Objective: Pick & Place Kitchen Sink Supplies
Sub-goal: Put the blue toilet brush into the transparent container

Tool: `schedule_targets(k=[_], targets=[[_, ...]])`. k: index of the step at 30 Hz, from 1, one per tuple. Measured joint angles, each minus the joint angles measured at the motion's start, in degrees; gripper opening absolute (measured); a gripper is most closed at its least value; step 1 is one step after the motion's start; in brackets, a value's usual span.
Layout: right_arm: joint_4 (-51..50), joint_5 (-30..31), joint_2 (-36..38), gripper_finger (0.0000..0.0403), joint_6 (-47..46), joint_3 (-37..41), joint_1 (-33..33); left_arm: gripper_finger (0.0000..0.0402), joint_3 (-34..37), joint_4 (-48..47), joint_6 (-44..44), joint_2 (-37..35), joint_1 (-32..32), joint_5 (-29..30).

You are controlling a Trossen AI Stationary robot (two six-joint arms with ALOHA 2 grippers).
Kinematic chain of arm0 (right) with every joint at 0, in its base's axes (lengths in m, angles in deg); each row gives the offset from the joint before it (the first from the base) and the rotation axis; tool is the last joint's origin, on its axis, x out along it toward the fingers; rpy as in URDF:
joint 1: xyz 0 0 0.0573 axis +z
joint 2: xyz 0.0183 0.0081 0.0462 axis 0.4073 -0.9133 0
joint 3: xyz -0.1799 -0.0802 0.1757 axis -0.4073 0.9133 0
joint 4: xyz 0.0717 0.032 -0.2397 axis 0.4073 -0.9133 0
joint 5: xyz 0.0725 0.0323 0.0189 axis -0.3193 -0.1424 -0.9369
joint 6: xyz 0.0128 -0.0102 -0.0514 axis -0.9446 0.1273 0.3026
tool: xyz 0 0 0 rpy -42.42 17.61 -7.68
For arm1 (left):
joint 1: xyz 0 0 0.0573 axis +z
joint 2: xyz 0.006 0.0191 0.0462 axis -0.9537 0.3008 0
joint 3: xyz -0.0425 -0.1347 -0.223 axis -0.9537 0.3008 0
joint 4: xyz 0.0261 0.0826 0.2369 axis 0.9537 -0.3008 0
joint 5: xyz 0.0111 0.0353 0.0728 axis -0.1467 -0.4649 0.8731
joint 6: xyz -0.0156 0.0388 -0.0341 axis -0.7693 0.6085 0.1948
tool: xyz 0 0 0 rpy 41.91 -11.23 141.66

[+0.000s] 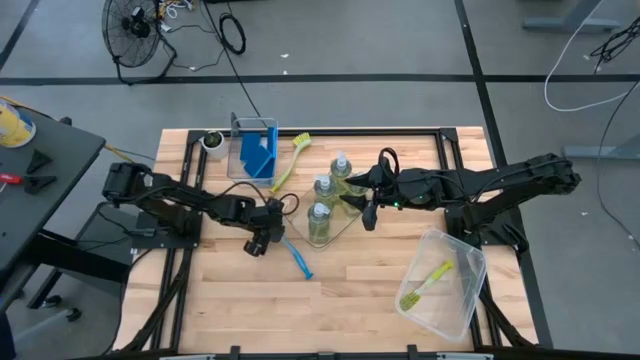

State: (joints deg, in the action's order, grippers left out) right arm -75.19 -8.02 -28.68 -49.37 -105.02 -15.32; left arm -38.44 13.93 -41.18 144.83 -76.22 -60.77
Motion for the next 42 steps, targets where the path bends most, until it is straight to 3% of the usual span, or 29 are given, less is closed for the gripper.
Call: schedule_targets(k=[6, 14, 27, 35, 42], targets=[[-0.26, 0.00, 0.00, 0.0230, 0.17, 0.00, 0.00, 0.0173, -0.07, -0.26, 0.04, 0.33, 0.03, -0.36], [-0.28, -0.01, 0.00, 0.0230, 1.28, 0.00, 0.00, 0.0073, -1.20, -1.09, 0.39, 0.46, -0.06, -3.61], [-0.28, 0.00, 0.00, 0.0230, 2.26, 0.00, 0.00, 0.0072, -7.37, -13.18, -0.16, 0.46, -4.89, -7.22], [-0.28, -0.02, 0.00, 0.0230, 3.05, 0.00, 0.00, 0.0072, -16.78, -21.58, 0.06, 0.43, -9.07, -7.18], [-0.25, -1.07, 0.00, 0.0230, 3.26, 0.00, 0.00, 0.0072, -26.36, -36.73, -0.04, 0.41, -10.64, -6.58]])
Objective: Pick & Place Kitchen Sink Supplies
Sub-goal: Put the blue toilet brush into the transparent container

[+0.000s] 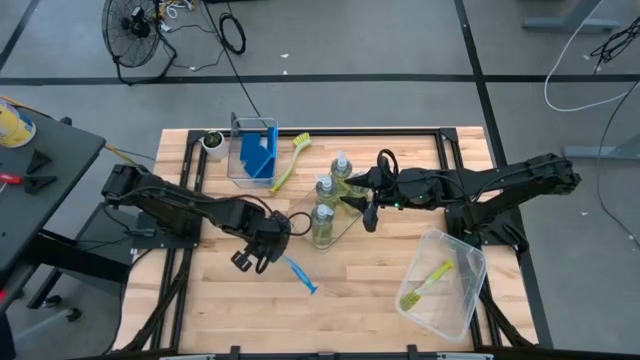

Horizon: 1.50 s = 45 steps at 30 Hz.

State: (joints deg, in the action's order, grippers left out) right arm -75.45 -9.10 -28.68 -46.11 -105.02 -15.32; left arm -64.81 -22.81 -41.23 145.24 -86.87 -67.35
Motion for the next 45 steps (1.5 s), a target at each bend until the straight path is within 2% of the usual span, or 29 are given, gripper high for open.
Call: schedule_targets(k=[9, 16, 19, 23, 26, 33, 40, 45], targets=[[2.81, -3.08, 0.00, 0.0230, 3.78, 0.00, 0.00, 0.0072, -18.90, -18.99, 2.05, 0.00, -0.63, 6.85], [8.86, -5.50, 0.00, 0.0230, 4.26, 0.00, 0.00, 0.0072, -32.64, -25.81, 6.08, 0.00, -0.63, 19.05], [11.59, -5.53, 0.00, 0.0230, 3.26, 0.00, 0.02, 0.0072, -37.32, -24.99, 11.09, -0.03, -0.46, 24.92], [14.91, -5.78, 0.00, 0.0230, -4.48, 0.00, -0.12, 0.0072, -41.33, -23.29, 18.65, -0.04, 0.41, 30.84], [15.81, -9.62, 0.02, 0.0230, -10.02, 0.00, -0.94, 0.0072, -42.85, -21.60, 24.56, -0.07, 1.49, 33.33], [16.06, -17.16, 0.02, 0.0230, -18.39, 0.00, -2.41, 0.0072, -42.95, -12.95, 39.89, 0.68, 4.11, 33.68], [14.57, -17.51, 0.02, 0.0230, -19.94, 0.00, -2.97, 0.0072, -42.91, -0.79, 51.74, 2.20, 5.63, 33.78], [13.03, -18.37, 0.02, 0.0230, -22.86, 0.00, -2.97, 0.0073, -42.86, 2.29, 56.61, 3.26, 6.15, 32.95]])
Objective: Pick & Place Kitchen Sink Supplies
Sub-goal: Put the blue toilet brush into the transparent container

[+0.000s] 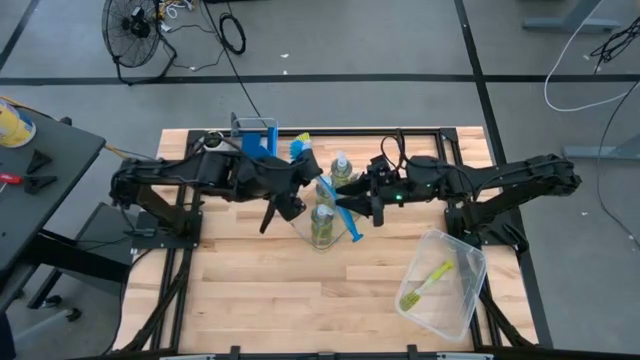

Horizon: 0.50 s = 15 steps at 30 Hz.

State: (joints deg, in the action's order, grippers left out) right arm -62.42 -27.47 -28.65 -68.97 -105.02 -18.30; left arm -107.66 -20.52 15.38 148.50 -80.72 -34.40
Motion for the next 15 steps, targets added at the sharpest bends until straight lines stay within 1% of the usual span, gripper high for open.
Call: schedule_targets(k=[4, 10, 13, 15], targets=[[-0.41, -2.68, 0.00, 0.0230, -0.50, 0.00, 0.02, 0.0081, 0.04, 1.22, 0.33, 0.62, 0.32, -1.18], [-0.69, -7.28, 0.00, 0.0230, -2.94, 0.00, -0.04, 0.0073, 0.04, 2.79, 0.37, 1.41, 0.35, -1.81], [-0.85, -8.15, 0.00, 0.0225, -4.10, 0.00, -0.04, 0.0079, 0.04, 3.91, 0.41, 1.70, 0.35, -2.60], [-0.83, -8.24, 0.00, 0.0214, -4.43, 0.00, -0.04, 0.0082, 0.04, 3.50, 0.37, 1.80, 0.35, -2.74]])
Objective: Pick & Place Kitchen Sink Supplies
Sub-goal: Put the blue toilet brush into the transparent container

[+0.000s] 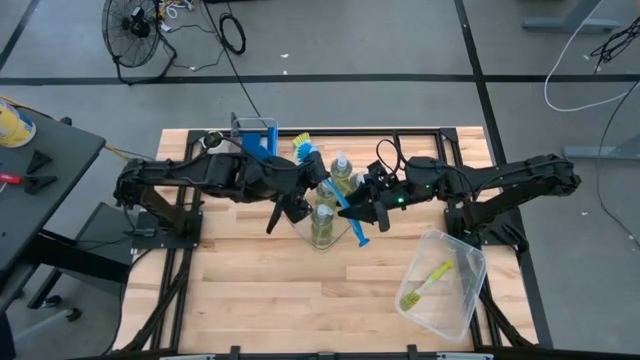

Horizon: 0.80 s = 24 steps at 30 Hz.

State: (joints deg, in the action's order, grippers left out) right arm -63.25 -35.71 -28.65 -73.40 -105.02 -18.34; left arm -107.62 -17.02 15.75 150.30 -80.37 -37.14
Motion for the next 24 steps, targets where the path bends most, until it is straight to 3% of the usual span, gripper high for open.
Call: schedule_targets(k=[13, 19, 24], targets=[[-0.83, 0.07, -0.04, 0.0077, -0.62, 0.03, 0.00, 0.0090, 0.00, -0.04, 0.35, -0.10, -0.95, 0.52], [-1.05, -1.27, -0.04, 0.0082, 1.44, 0.04, 0.00, 0.0087, -0.02, -0.08, -1.65, -0.14, -2.55, 0.41], [-0.65, -1.46, -0.10, 0.0080, 7.69, 0.13, 0.03, 0.0107, -0.04, 1.84, -7.32, -0.17, -3.61, -2.39]])
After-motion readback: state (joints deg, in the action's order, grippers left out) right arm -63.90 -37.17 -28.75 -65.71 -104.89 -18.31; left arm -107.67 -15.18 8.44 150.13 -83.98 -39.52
